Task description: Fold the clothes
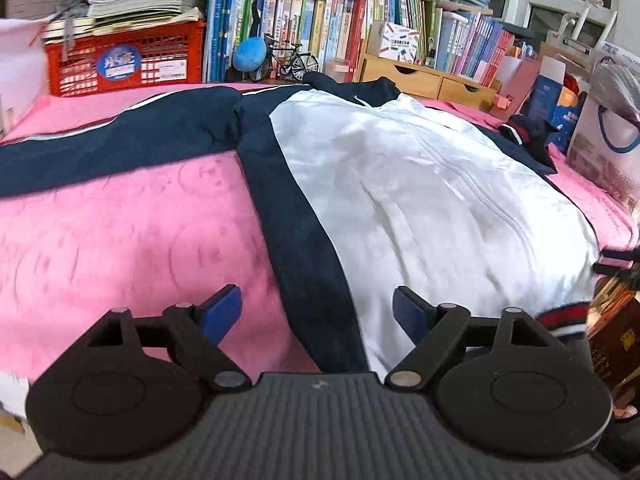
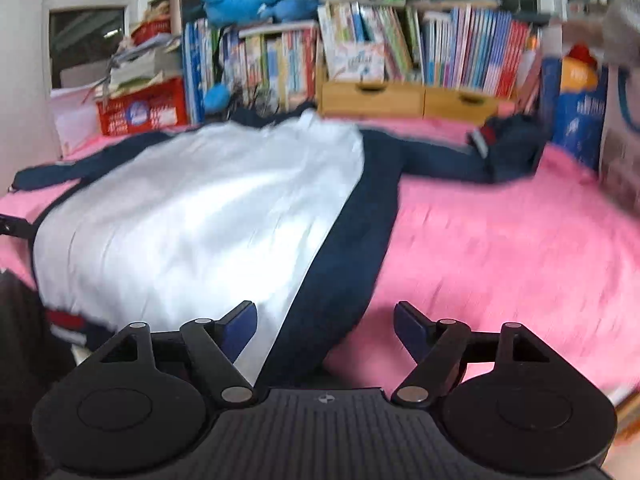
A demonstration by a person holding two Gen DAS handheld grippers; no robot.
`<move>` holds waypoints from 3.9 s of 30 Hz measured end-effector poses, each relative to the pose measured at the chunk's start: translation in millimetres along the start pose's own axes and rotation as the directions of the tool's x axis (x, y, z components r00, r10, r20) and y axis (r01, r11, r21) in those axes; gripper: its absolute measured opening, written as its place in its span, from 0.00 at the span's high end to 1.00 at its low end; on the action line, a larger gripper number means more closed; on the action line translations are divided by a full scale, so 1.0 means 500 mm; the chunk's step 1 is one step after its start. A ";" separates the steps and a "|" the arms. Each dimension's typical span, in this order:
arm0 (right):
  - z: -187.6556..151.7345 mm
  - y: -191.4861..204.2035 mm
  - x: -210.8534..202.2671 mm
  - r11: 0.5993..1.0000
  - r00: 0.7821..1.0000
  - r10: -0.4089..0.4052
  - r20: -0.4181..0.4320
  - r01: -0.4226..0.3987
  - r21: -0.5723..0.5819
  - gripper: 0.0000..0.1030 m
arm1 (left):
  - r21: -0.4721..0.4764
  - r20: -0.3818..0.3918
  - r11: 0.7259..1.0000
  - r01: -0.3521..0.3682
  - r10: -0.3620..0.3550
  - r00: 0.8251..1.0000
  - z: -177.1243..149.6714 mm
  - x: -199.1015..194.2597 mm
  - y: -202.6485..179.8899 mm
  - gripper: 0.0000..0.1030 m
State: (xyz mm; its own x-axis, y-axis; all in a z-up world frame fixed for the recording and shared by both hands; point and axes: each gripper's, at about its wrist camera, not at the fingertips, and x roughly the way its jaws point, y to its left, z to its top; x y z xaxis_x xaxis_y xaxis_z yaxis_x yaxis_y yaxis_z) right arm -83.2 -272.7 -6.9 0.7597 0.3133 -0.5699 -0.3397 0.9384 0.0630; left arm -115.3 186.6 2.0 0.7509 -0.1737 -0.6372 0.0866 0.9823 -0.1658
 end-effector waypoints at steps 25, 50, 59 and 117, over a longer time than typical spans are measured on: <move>-0.053 0.083 -0.045 0.988 0.990 0.127 -0.067 -0.121 0.091 0.74 | -0.013 -0.006 0.999 0.040 -0.040 0.999 -0.021 -0.007 0.003 0.88; 0.093 0.185 -0.043 0.977 0.992 -0.085 0.095 0.101 -0.186 0.31 | 0.052 0.119 0.991 -0.121 0.114 0.986 0.085 -0.035 0.001 0.22; 0.206 0.189 0.179 0.985 0.992 0.111 0.057 -0.103 -0.139 0.31 | 0.159 0.091 0.984 -0.086 0.072 0.993 0.169 0.137 -0.080 0.22; 0.431 0.450 0.536 0.877 0.999 0.038 -0.031 -0.049 -0.478 0.33 | -0.012 0.204 0.982 -0.188 0.187 0.961 0.187 0.223 0.024 0.03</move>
State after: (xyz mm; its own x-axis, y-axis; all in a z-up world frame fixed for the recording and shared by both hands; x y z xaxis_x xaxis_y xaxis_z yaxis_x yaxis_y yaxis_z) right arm 163.4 53.7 31.2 0.7285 0.3444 -0.5922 -0.5999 0.7382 -0.3086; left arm 31.0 185.4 -0.6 0.8715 0.0306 -0.4894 -0.0641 0.9966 -0.0520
